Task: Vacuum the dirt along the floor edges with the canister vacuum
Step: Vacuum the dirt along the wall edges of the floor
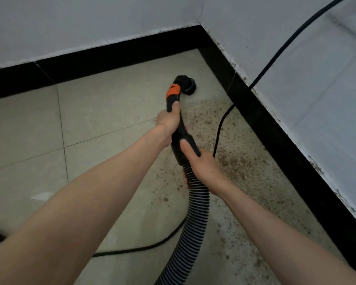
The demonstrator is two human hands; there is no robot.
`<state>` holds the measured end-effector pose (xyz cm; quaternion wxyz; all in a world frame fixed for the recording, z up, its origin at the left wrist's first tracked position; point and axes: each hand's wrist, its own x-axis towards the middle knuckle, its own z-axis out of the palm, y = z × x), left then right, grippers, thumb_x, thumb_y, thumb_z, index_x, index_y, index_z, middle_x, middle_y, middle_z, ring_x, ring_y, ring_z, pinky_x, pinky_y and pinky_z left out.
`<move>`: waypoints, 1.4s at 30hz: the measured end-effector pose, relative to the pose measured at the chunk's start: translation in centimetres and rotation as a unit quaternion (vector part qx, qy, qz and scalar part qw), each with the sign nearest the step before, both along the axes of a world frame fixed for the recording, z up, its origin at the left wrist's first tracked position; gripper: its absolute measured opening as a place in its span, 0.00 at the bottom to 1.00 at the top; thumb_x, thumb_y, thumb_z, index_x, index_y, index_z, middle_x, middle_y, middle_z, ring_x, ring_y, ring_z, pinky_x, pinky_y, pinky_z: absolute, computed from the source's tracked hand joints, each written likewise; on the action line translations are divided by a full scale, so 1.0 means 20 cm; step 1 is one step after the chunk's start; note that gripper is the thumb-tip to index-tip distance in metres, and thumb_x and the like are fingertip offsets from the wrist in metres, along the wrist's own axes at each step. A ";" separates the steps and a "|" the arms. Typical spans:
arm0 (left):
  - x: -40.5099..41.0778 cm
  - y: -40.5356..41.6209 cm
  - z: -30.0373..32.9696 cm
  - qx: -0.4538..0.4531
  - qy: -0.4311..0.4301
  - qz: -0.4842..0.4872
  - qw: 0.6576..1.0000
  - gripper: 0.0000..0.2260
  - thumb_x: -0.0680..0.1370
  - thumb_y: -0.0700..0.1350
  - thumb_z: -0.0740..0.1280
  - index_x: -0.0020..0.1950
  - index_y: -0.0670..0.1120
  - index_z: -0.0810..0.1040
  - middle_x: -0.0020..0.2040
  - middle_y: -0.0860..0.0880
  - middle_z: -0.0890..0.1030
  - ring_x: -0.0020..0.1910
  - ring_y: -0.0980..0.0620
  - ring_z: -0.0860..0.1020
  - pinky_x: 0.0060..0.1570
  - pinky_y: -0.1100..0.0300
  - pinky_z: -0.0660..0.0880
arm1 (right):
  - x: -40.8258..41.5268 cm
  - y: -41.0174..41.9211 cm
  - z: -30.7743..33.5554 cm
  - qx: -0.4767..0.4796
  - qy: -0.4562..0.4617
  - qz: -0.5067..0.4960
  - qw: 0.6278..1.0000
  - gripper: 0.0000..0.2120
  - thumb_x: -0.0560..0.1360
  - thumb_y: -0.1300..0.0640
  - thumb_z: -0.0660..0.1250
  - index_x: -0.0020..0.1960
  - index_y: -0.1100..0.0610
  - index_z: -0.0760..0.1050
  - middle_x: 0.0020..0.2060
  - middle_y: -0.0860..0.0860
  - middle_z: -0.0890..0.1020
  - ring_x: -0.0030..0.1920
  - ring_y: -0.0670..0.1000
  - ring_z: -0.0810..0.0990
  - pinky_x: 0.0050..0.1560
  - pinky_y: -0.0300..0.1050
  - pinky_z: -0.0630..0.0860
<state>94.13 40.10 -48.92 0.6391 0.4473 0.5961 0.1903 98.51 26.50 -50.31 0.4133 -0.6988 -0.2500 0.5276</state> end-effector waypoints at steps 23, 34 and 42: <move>-0.51 -0.32 0.02 -0.080 -0.027 0.189 0.978 0.18 0.81 0.58 0.56 0.59 0.44 0.66 0.40 0.46 0.76 0.31 0.50 0.78 0.27 0.60 0.74 | -0.26 -0.28 0.13 -0.039 0.016 0.138 0.990 0.21 0.75 0.40 0.67 0.50 0.60 0.72 0.32 0.52 0.81 0.28 0.51 0.81 0.28 0.46 0.80; -0.39 -0.33 0.01 -0.090 -0.055 0.124 0.987 0.21 0.81 0.56 0.56 0.62 0.39 0.68 0.37 0.45 0.74 0.31 0.48 0.75 0.32 0.56 0.74 | -0.24 -0.26 0.12 -0.030 -0.055 0.069 0.996 0.22 0.73 0.39 0.69 0.45 0.60 0.75 0.29 0.51 0.79 0.23 0.50 0.78 0.24 0.41 0.74; -0.25 -0.30 -0.01 -0.085 -0.052 0.066 0.993 0.20 0.81 0.57 0.56 0.58 0.40 0.68 0.35 0.44 0.74 0.29 0.48 0.75 0.31 0.57 0.74 | -0.18 -0.26 0.08 -0.035 -0.051 0.008 0.998 0.20 0.73 0.40 0.69 0.40 0.57 0.75 0.24 0.48 0.78 0.22 0.51 0.78 0.23 0.41 0.74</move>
